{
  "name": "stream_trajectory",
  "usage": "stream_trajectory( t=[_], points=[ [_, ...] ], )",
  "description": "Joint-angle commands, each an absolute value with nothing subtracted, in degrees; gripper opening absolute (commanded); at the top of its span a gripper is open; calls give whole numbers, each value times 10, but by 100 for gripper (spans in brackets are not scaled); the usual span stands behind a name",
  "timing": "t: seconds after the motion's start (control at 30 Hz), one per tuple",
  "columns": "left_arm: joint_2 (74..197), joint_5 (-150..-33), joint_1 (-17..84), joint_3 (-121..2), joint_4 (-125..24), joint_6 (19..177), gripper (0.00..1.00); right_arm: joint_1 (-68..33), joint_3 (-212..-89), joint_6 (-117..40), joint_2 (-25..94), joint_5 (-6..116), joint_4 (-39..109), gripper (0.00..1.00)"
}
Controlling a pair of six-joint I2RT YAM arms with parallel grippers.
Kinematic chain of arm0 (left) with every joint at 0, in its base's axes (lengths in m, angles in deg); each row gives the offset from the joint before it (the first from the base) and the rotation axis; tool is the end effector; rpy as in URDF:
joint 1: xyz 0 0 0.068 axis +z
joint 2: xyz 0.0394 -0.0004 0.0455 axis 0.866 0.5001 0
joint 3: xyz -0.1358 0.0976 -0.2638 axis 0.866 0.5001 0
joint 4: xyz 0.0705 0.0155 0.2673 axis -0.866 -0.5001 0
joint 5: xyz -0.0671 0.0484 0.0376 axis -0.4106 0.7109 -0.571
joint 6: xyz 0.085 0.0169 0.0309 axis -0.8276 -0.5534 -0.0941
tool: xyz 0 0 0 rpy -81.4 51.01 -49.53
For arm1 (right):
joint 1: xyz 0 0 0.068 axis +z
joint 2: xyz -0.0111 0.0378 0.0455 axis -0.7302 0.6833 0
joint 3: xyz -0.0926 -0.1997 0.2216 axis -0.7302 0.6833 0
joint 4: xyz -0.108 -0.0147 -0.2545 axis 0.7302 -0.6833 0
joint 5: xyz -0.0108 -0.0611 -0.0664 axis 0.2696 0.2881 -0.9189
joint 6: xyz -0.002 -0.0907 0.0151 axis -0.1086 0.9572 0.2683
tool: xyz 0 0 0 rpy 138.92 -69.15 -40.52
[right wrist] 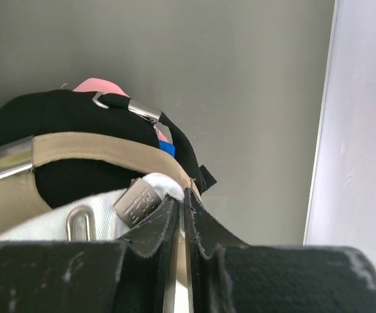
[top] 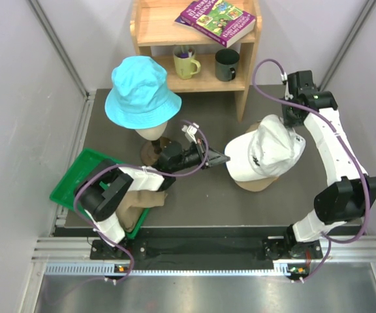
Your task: Stack the hats
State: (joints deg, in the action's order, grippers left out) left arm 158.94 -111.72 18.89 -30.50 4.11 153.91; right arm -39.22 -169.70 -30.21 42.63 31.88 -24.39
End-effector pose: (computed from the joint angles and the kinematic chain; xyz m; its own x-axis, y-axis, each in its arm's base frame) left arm 0.2832 -0.2990 0.2324 -0.8629 -0.3273 -0.3851 0.3629 0.1290 -0.9229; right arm 0.3600 0.0267 0.3797 -0.8029 -0.1307 -0.5816 0.0058 0.9739 -0.2269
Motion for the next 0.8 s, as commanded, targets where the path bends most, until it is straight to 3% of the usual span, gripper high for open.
stream_trajectory(
  t=[0.0,0.77],
  points=[
    [1556,-1032,211,-300,54,1585,0,-397,-1732,-307,439,313,-232,6],
    [1578,-932,216,-347,-184,1598,0,-416,-1735,-336,535,283,-192,4]
  ],
)
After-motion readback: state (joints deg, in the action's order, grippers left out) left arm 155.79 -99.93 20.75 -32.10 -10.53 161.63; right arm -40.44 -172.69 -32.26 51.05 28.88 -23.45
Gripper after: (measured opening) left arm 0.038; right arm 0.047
